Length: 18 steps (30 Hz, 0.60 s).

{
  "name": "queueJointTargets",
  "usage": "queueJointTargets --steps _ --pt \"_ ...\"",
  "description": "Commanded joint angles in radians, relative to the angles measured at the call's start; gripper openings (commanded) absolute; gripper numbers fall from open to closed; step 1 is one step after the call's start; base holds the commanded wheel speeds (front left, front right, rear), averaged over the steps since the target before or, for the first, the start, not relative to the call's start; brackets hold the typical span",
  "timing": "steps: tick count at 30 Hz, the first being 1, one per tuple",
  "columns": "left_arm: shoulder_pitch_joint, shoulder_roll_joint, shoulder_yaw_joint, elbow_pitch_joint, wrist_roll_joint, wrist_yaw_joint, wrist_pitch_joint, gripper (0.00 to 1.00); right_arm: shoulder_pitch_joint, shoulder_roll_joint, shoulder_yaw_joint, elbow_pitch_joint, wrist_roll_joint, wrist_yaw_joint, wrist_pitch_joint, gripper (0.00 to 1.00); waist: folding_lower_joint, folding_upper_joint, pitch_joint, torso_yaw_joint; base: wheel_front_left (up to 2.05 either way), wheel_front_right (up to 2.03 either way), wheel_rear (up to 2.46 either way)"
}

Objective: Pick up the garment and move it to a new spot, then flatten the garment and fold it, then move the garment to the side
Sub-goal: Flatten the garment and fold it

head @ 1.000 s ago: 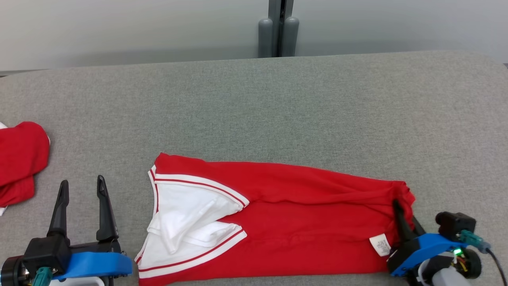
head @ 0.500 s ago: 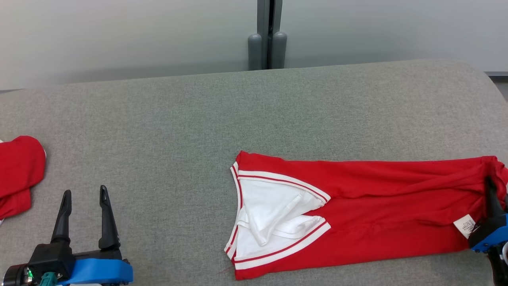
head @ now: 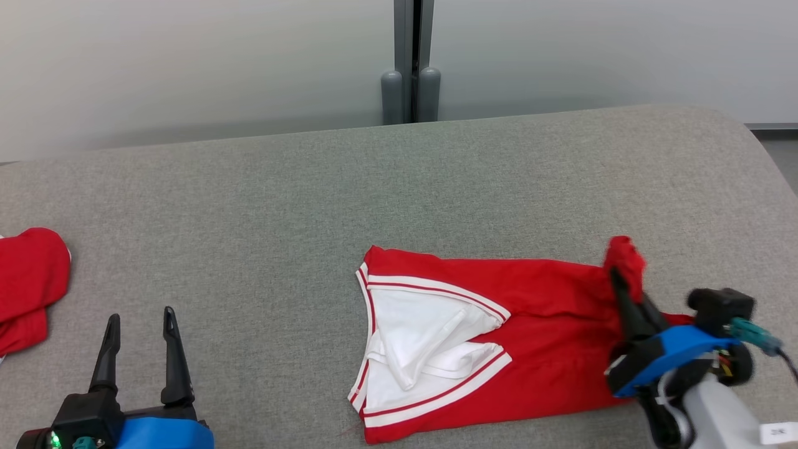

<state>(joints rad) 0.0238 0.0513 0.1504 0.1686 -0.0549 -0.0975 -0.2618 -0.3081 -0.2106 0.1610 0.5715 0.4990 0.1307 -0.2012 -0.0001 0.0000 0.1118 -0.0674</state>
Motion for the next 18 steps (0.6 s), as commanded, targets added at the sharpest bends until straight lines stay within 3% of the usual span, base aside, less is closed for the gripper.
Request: queueJointTargets --steps 1,8,18 --pt "0.002 -0.001 -0.002 0.002 -0.008 0.002 -0.005 1.0 -0.006 0.009 0.014 -0.013 0.007 0.0 0.005 0.0 0.0001 0.0 0.001 0.001 0.0 0.0 0.0" --pt "-0.02 -0.001 -0.021 0.009 -0.01 -0.001 -0.005 1.0 -0.054 0.089 0.148 -0.067 0.018 0.0 0.024 0.0 0.0001 0.0 0.013 0.027 0.0 0.0 0.0" --pt "-0.055 -0.001 -0.056 0.024 -0.023 0.002 -0.005 1.0 -0.163 0.157 0.292 0.0 0.063 0.0 0.004 0.0 0.0001 0.0 0.044 0.073 0.0 0.0 0.0"
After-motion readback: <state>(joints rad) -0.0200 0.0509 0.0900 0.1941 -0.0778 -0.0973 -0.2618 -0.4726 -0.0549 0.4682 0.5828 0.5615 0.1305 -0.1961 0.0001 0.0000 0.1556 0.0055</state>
